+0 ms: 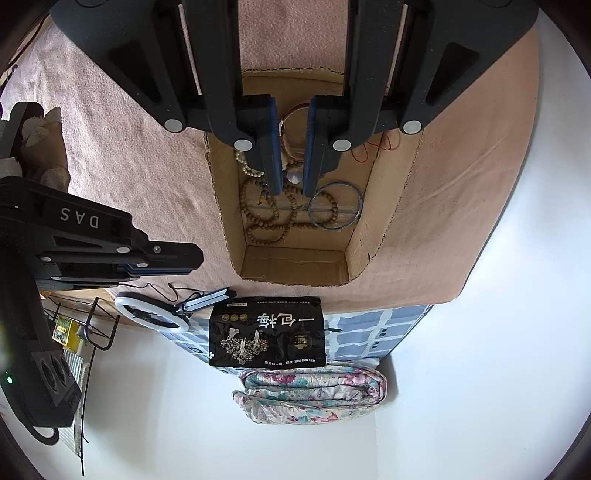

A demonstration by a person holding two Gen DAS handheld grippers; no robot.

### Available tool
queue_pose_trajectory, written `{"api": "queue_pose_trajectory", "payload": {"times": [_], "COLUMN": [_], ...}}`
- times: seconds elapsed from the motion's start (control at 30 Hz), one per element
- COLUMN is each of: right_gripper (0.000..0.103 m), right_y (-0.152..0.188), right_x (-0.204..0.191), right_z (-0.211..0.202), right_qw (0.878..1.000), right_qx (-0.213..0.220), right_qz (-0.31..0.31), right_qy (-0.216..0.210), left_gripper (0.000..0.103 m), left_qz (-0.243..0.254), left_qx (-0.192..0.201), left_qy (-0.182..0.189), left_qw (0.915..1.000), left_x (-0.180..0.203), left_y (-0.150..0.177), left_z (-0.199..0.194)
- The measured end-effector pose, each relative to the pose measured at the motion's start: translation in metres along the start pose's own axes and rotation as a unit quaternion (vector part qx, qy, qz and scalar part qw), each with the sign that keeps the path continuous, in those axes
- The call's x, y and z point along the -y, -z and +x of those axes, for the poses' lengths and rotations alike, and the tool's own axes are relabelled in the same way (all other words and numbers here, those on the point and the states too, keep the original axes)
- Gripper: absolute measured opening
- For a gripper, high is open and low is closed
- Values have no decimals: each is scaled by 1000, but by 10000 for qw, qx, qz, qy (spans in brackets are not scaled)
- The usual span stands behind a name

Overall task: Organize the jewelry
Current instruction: 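Carry the pearl pin with the left tool while the right tool carries its pin to the box, then open the right gripper over the box while the left gripper releases its pin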

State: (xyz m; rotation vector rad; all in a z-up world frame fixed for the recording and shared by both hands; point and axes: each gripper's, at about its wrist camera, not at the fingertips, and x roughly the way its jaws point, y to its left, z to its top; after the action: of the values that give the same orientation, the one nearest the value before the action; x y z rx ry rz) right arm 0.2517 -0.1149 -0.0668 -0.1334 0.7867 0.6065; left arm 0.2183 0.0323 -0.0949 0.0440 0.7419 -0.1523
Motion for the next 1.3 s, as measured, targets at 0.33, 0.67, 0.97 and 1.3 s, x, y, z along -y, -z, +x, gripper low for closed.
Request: {"api": "queue_pose_trajectory", "payload": {"times": [0.33, 0.67, 0.97, 1.3], "right_gripper": [6, 6, 7, 56], "right_y": [-13, -17, -17, -20], "right_x": [-6, -9, -8, -8], "right_z": [37, 47, 48, 40], "right_qw": [9997, 9995, 9994, 9997], "right_qx": [-122, -162, -155, 7], "right_qz": [129, 145, 163, 236], "right_qy": [-177, -226, -244, -101], "left_gripper": [10, 10, 10, 53], "left_qz": [-114, -152, -161, -126], "left_qx": [-78, -60, -1, 157], "left_qy": [-7, -16, -36, -243], "left_qw": [9999, 9999, 9999, 9995], "left_x": [-10, -15, -17, -18], "left_y": [1, 0, -2, -1], "left_z": [14, 17, 16, 6]}}
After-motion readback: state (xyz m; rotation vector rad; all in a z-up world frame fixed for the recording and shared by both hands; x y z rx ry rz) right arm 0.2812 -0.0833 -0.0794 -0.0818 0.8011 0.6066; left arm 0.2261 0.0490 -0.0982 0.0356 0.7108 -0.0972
